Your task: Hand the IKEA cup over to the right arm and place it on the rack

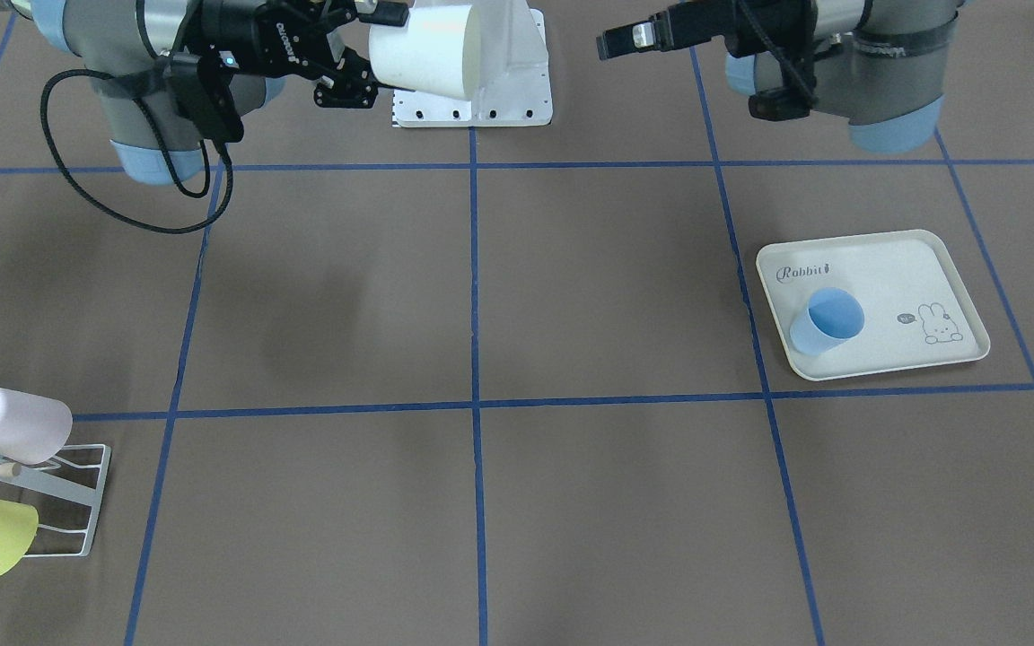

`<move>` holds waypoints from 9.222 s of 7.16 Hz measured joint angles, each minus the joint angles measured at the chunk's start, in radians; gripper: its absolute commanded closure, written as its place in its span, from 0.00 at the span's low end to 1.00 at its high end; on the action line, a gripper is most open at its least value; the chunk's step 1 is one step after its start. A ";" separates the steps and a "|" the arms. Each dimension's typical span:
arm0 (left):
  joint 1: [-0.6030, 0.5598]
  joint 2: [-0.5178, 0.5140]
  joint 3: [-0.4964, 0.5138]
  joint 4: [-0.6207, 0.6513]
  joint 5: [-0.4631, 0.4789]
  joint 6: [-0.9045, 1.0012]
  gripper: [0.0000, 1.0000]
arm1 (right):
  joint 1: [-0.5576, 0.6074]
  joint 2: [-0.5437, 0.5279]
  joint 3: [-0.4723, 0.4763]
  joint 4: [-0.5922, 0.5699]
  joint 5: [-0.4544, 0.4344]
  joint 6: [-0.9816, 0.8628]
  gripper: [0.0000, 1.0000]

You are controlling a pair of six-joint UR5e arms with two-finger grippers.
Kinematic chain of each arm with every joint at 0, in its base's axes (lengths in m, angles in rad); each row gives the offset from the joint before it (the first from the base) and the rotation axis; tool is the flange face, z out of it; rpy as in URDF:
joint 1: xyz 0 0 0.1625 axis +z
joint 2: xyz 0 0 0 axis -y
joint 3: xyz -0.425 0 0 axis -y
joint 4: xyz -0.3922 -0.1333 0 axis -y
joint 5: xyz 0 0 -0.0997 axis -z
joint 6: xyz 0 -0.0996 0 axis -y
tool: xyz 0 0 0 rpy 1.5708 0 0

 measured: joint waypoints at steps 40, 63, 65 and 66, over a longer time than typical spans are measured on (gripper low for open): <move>-0.152 0.224 0.021 1.030 0.096 1.387 0.03 | 0.710 0.278 -0.603 -1.724 0.607 -1.867 0.01; 0.162 -0.193 -0.136 0.605 0.189 0.207 1.00 | 0.180 -0.039 0.085 -0.261 0.326 0.058 0.03; 0.163 -0.154 -0.102 0.352 0.256 0.031 1.00 | 0.066 -0.063 0.037 0.010 0.158 0.140 0.03; 0.165 -0.135 -0.069 0.230 0.267 -0.039 1.00 | 0.042 -0.061 0.032 0.059 0.128 0.150 0.02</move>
